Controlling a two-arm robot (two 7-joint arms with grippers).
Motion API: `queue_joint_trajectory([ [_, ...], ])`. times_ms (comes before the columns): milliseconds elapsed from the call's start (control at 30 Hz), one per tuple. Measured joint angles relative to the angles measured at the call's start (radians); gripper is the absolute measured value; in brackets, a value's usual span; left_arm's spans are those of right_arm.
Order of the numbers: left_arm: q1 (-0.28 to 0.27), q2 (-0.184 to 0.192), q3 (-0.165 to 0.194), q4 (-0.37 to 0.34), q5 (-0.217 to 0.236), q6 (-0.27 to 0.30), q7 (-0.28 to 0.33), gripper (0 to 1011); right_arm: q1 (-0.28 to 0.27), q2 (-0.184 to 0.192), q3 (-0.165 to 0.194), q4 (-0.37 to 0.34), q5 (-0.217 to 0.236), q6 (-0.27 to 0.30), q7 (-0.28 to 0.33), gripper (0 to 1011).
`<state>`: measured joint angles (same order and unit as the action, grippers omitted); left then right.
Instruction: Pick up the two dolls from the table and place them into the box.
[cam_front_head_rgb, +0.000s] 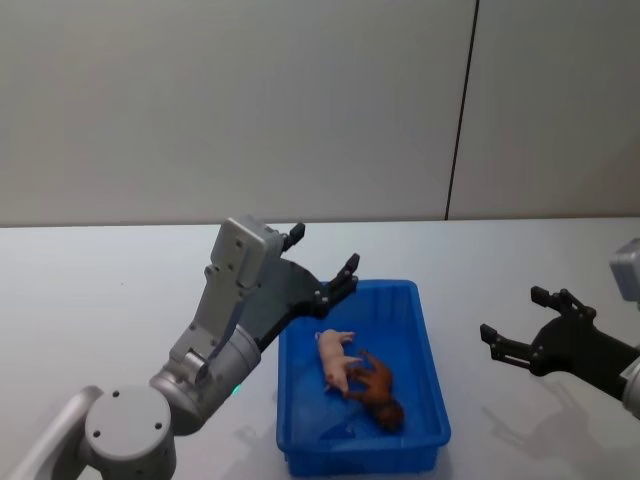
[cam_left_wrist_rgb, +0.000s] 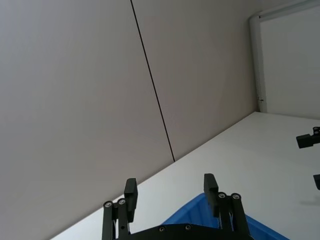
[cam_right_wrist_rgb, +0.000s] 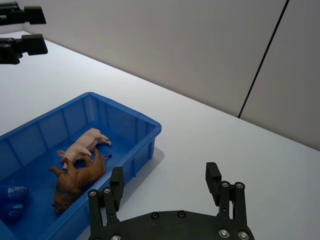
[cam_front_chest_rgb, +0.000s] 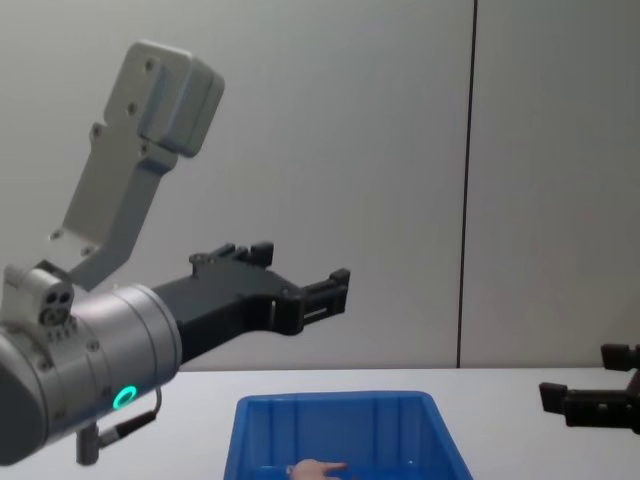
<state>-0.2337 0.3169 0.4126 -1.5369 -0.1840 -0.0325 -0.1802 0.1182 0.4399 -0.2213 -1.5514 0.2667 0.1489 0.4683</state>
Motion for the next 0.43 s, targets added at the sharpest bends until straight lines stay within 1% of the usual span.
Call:
queue_joint_trajectory([
  [100, -0.005, 0.0, -0.003, -0.001, 0.013, -0.026, -0.008, 912, 0.0, 0.0, 0.0, 0.0, 0.0, 0.0, 0.0, 1001],
  [133, -0.005, 0.001, -0.005, -0.002, 0.015, -0.032, -0.009, 912, 0.0, 0.0, 0.0, 0.0, 0.0, 0.0, 0.0, 1001],
  [167, -0.006, 0.005, -0.008, -0.005, 0.019, -0.043, -0.01, 958, 0.0, 0.0, 0.0, 0.0, 0.0, 0.0, 0.0, 1001],
  [233, -0.006, 0.009, -0.011, -0.01, 0.023, -0.052, -0.011, 1000, 0.0, 0.0, 0.0, 0.0, 0.0, 0.0, 0.0, 1001],
  [433, -0.005, 0.02, -0.022, -0.025, 0.034, -0.079, -0.013, 1001, 0.0, 0.0, 0.0, 0.0, 0.0, 0.0, 0.0, 1001],
])
